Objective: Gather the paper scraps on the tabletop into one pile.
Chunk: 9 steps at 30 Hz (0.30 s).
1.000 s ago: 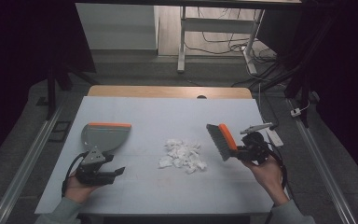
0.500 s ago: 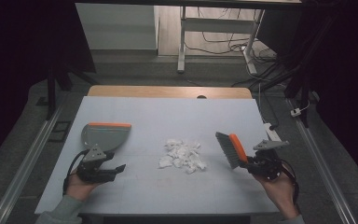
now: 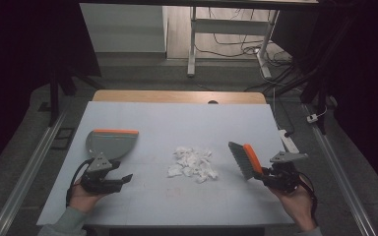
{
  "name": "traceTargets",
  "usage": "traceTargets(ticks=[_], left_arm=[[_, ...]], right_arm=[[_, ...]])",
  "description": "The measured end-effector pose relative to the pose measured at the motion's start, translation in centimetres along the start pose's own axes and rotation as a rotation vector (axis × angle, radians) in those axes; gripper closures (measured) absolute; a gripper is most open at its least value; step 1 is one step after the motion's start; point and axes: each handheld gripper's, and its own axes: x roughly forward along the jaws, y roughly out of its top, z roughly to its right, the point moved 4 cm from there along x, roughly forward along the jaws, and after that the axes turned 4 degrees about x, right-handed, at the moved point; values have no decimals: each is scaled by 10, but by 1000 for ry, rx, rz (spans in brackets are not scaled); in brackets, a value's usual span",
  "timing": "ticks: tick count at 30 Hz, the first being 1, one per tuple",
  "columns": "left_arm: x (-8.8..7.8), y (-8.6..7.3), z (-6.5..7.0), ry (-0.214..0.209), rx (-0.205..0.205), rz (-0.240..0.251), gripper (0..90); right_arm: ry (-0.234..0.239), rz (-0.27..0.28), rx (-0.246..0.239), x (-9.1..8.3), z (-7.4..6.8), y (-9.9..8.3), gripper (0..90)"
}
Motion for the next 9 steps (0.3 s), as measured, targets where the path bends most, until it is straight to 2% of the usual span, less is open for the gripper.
traceTargets(ticks=[9], left_arm=[[-2, 0, 1, -1, 0, 8, 326]], right_arm=[[2, 16, -6, -1, 0, 0, 703]])
